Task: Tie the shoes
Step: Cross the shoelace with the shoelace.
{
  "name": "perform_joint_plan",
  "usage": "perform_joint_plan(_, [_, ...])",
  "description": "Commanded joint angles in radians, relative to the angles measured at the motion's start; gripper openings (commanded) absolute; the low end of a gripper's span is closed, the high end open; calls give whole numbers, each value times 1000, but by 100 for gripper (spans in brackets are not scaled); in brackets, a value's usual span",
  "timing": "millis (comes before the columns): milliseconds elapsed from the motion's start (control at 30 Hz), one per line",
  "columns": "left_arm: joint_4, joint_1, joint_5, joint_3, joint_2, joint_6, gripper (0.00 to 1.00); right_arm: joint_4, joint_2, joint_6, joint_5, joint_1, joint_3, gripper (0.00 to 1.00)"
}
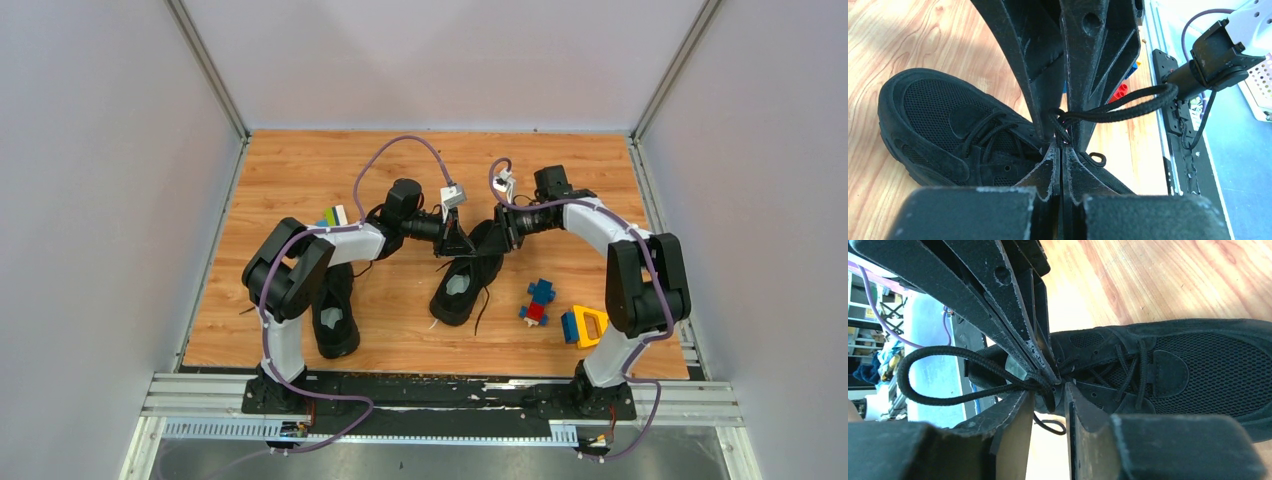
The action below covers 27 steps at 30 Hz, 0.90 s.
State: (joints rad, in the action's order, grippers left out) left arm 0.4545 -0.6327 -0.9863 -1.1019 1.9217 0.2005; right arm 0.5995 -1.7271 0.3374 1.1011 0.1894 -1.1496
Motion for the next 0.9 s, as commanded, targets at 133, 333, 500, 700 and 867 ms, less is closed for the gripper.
perform_joint_plan(133, [24, 3, -16, -4, 3, -7, 0, -31, 3, -24, 9, 4, -32, 12])
perform_joint_plan(333, [-63, 4, 1, -25, -10, -80, 0, -25, 39, -69, -102, 5, -25, 3])
perform_joint_plan(500, [-44, 1, -20, -28, -8, -63, 0, -33, 62, -180, -240, 30, -26, 0])
perform_joint_plan(700, [-11, -19, 3, -23, 3, -12, 0, -48, 92, -290, -492, 167, -14, 0])
perform_joint_plan(867, [-30, -34, 35, -34, 9, -15, 0, -31, 80, -490, -689, 186, -45, 0])
